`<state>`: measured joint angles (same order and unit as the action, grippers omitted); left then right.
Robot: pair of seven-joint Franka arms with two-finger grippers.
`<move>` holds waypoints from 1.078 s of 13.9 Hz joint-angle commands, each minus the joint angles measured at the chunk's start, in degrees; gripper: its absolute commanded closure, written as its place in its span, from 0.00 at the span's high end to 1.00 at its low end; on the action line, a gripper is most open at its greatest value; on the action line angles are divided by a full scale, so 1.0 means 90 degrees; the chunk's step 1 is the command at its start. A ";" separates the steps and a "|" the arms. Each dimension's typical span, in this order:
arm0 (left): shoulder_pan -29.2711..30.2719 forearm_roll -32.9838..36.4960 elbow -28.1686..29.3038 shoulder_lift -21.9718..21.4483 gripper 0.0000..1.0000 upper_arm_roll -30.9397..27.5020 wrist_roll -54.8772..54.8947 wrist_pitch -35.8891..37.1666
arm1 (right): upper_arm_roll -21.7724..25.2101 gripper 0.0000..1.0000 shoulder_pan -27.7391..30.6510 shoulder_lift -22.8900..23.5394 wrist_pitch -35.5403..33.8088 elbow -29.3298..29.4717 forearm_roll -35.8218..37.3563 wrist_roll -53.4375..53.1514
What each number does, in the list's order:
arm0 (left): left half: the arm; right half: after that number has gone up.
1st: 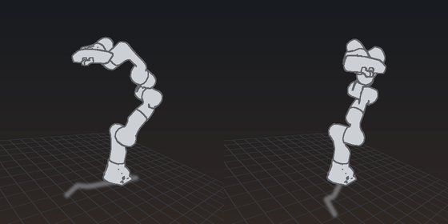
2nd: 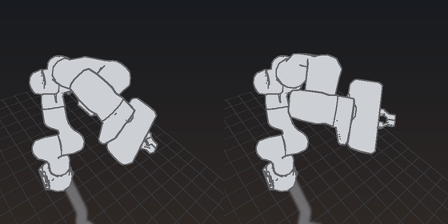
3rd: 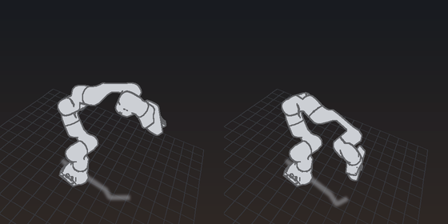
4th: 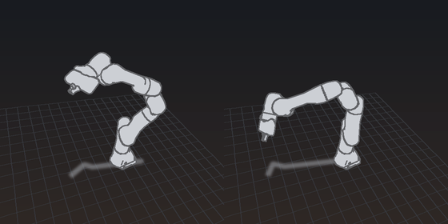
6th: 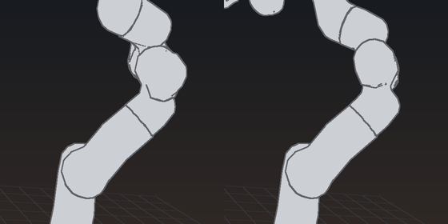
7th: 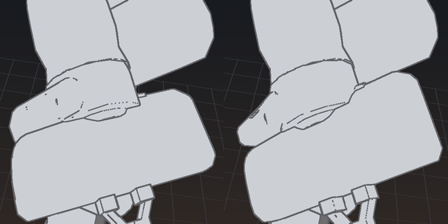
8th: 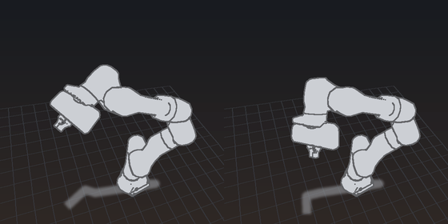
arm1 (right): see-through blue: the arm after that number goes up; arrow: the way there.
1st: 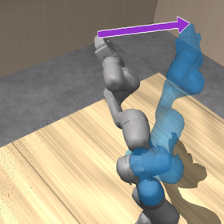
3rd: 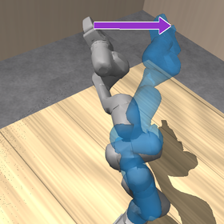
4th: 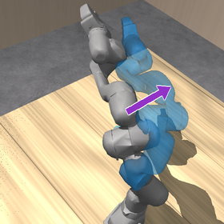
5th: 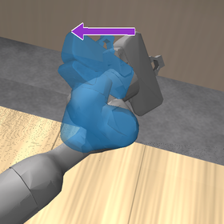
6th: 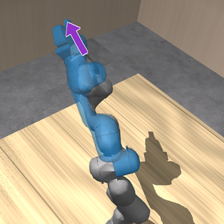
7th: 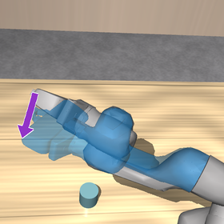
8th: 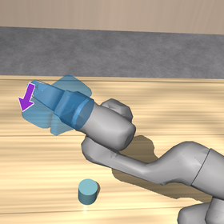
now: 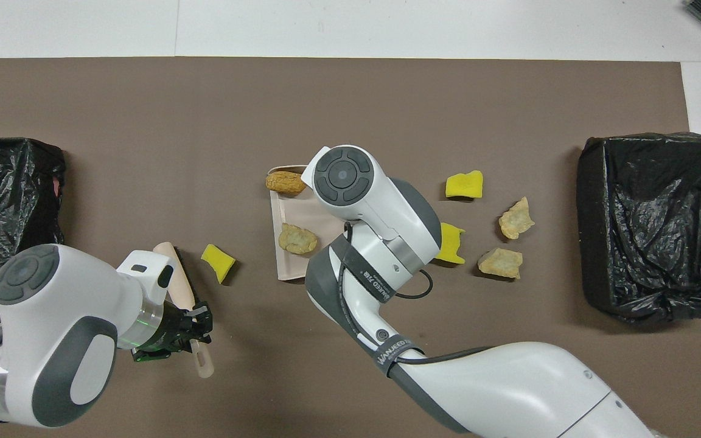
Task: Sweep and dump trash in bin
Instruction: 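Sweep the potato, bread and sponge into the dustpan with the left gripper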
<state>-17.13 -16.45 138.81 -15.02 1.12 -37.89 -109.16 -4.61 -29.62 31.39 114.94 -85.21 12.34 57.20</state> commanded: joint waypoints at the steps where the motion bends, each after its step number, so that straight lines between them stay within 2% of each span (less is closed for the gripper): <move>1: -0.0506 0.0099 0.0309 0.0046 0.00 0.0032 -0.0078 -0.0672 | -0.0054 0.00 0.0020 0.0027 0.0110 -0.0063 0.0054 0.0265; 4: -0.0918 0.0031 0.0192 0.0369 0.00 0.0041 0.0185 -0.1521 | -0.0054 0.00 0.0010 0.0027 0.0120 -0.0073 0.0054 0.0265; 9: -0.1261 -0.0485 -0.0705 0.1219 0.00 0.0041 0.0928 -0.1738 | -0.0045 0.00 0.0020 0.0027 0.0110 -0.0073 0.0054 0.0265; 13: -0.1427 -0.1168 -0.1018 0.1396 0.00 0.0071 0.1494 -0.1903 | -0.0054 0.00 0.0020 0.0027 0.0110 -0.0063 0.0054 0.0265; 15: -0.1446 -0.1180 -0.1097 0.1377 0.00 0.0051 0.1679 -0.1885 | -0.0054 0.00 0.0020 0.0027 0.0110 -0.0063 0.0054 0.0265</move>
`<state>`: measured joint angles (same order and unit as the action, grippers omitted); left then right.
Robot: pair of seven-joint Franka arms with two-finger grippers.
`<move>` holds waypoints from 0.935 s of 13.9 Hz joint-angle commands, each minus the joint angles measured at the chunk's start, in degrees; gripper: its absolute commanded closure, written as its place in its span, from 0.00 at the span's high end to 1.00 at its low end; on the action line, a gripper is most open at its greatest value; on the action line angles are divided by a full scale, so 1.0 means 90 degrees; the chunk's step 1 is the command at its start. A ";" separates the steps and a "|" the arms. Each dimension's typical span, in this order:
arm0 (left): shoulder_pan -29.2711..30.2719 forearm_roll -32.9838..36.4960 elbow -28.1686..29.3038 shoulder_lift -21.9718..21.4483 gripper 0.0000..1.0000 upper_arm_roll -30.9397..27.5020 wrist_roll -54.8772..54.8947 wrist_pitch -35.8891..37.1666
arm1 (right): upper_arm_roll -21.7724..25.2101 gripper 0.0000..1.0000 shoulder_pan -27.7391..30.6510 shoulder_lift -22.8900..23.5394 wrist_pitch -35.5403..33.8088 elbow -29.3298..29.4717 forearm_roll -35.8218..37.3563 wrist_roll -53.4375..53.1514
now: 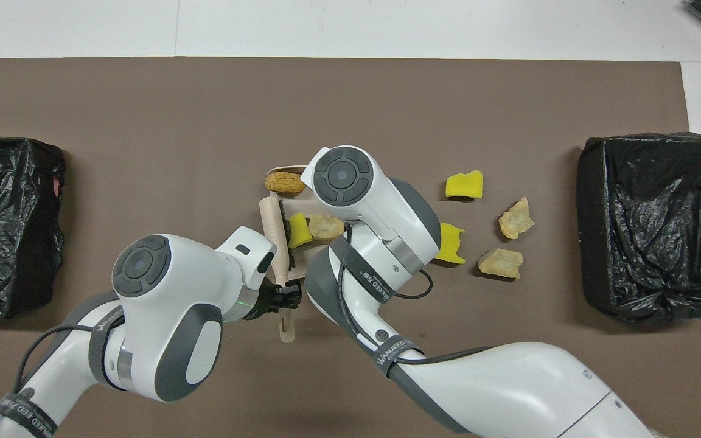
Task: Sweep and dump trash in bin
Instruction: 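Sweep the potato, bread and sponge into the dustpan with the left gripper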
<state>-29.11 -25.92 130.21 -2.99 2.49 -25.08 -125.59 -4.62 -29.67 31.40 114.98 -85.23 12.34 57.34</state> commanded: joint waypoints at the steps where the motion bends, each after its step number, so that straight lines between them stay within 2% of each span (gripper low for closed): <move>1: -0.0066 -0.0127 -0.0190 -0.0019 0.00 -0.0111 0.0489 0.0027 | -0.0054 0.00 0.0025 0.0027 0.0106 -0.0061 0.0054 0.0259; 4: 0.0070 0.0037 -0.0356 -0.0146 0.00 -0.0150 0.0774 0.0778 | -0.0044 0.00 0.0025 0.0027 0.0106 -0.0061 0.0054 0.0250; 6: 0.0129 0.0612 -0.0580 -0.0340 0.00 -0.0160 0.0756 0.1207 | -0.0054 0.00 0.0035 0.0037 0.0106 -0.0061 0.0045 0.0259; 10: 0.0627 0.1384 -0.1235 -0.0517 0.00 -0.0150 0.0610 0.2613 | -0.0054 0.00 0.0074 0.0037 0.0115 -0.0061 0.0006 0.0259; 13: 0.0657 0.1600 -0.1119 -0.0780 0.00 -0.0140 0.0375 0.3055 | -0.0054 0.00 0.0123 -0.0002 0.0106 -0.0051 -0.0033 0.0279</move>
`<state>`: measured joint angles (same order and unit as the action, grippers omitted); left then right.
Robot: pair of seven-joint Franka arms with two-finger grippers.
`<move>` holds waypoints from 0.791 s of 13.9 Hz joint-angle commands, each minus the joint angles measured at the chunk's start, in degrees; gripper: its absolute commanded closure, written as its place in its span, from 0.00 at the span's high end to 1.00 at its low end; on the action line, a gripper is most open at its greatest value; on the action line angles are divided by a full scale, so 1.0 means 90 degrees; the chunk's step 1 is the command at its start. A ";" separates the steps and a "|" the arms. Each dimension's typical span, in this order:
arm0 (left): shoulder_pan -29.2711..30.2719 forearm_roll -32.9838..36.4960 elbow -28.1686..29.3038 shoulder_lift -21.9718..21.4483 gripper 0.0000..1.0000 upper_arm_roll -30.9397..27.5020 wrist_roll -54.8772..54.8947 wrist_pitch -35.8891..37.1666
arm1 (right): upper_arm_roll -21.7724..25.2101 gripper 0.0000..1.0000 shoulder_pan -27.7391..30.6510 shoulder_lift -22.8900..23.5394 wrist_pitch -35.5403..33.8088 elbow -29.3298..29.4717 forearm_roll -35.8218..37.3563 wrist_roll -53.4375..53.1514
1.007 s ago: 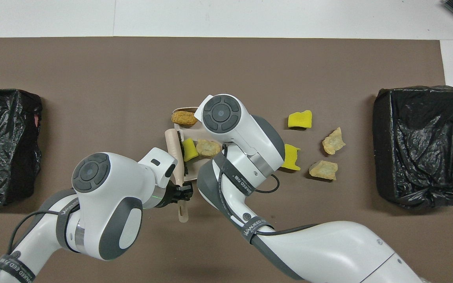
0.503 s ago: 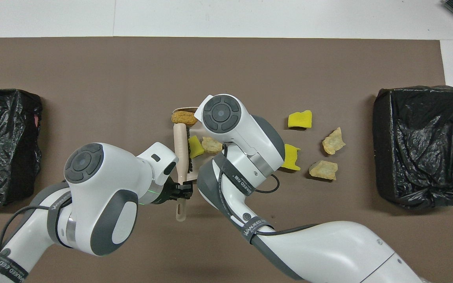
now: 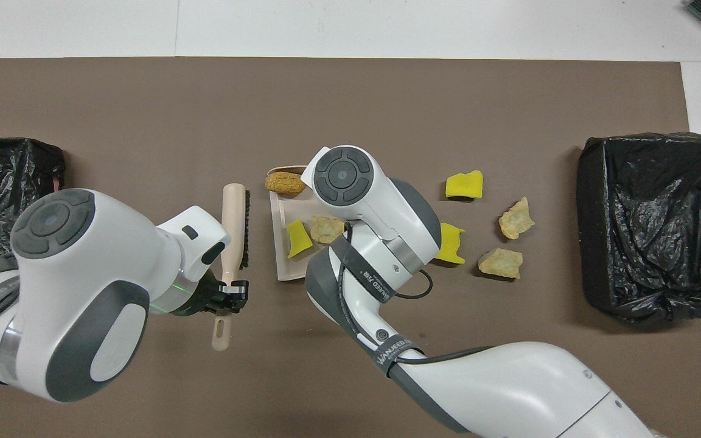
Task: Sweep and dump trash in bin
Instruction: 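Sweep the potato, bread and sponge into the dustpan with the left gripper, then carry the loaded dustpan to the nearby black bin with the right gripper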
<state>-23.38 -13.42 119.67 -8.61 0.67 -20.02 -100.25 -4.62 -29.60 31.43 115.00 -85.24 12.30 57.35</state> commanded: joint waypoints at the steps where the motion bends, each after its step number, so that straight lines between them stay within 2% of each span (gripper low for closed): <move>1: -0.0009 0.0222 0.0256 -0.0331 0.00 0.0072 -0.0285 0.0386 | -0.0053 0.00 0.0134 -0.0025 0.0103 -0.0051 -0.0038 0.0278; 3: -0.0078 0.0222 0.1123 -0.0984 0.00 0.0169 -0.0460 0.0125 | -0.0053 0.00 0.0202 -0.0141 0.0054 -0.0051 -0.0067 0.0336; 5: -0.0127 0.0222 0.1720 -0.1424 0.00 0.0442 -0.0840 -0.0468 | -0.0073 0.00 0.0368 -0.0297 -0.0024 -0.0070 -0.0203 0.0356; 9: -0.0496 0.0222 0.2006 -0.1524 0.00 0.0678 -0.1506 -0.0959 | -0.0073 0.00 0.0914 -0.1379 -0.0044 -0.0897 -0.0554 0.0764; 11: -0.0867 0.0212 0.2210 -0.1252 0.00 0.0678 -0.1536 -0.1757 | -0.0073 0.00 0.1333 -0.2014 -0.0073 -0.1309 -0.0780 0.0971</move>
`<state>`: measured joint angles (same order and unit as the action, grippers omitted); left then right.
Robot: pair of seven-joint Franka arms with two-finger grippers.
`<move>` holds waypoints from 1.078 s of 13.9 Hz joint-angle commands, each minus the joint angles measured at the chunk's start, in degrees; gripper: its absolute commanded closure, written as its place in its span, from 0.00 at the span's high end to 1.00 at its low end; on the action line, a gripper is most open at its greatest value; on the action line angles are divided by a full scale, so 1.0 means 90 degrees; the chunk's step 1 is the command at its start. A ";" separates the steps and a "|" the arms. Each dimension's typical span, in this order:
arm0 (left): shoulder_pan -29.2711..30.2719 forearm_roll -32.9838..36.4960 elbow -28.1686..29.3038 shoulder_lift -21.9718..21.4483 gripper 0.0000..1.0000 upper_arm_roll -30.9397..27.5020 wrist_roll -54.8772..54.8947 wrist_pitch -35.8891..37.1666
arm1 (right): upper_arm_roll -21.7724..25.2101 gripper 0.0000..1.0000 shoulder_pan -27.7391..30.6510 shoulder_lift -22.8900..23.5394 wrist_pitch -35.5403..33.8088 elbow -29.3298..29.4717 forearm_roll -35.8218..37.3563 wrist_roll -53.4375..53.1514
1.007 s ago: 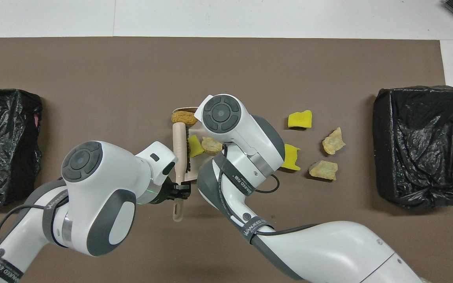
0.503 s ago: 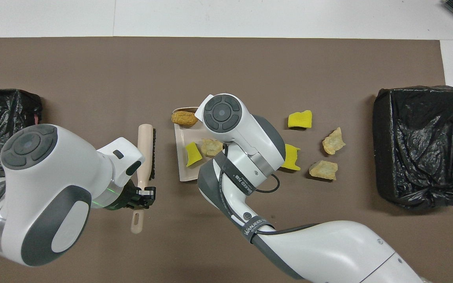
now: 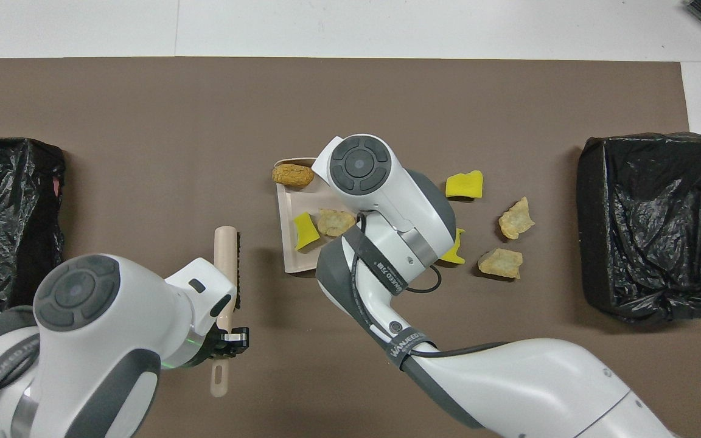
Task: Sweep and dump trash in bin
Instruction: 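Carry the loaded dustpan to the nearby black bin with the right gripper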
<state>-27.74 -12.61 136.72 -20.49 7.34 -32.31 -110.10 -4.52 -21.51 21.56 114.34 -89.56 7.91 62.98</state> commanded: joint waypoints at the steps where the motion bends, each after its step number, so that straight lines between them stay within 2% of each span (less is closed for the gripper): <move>1: -0.0539 0.0122 0.0327 0.0233 0.00 -0.0054 -0.0208 -0.0860 | -0.0084 0.00 0.0640 -0.1105 -0.0154 -0.0888 -0.0293 0.0510; 4: -0.0706 -0.0063 0.0637 0.0333 0.00 -0.0054 -0.0287 -0.1425 | -0.0084 0.00 0.1283 -0.1535 -0.0555 -0.0908 -0.0302 0.1028; 6: -0.0911 -0.0259 0.0892 0.0333 0.00 -0.0054 -0.0501 -0.1769 | -0.0084 0.00 0.1918 -0.1750 -0.0672 -0.0957 -0.0613 0.1719; 9: -0.0931 -0.0269 0.1048 0.0352 0.00 -0.0054 -0.0541 -0.1848 | -0.0084 0.00 0.3011 -0.2034 -0.0838 -0.1152 -0.0848 0.2823; 15: -0.1234 -0.0269 0.1372 0.0343 0.00 -0.0054 -0.0492 -0.2444 | -0.0026 0.00 0.5032 -0.2454 -0.0577 -0.1728 -0.0967 0.4874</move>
<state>-37.28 -14.51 146.99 -15.91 7.61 -36.30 -129.86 -4.02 18.91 2.72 107.04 -101.23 0.56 101.66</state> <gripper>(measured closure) 0.727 0.687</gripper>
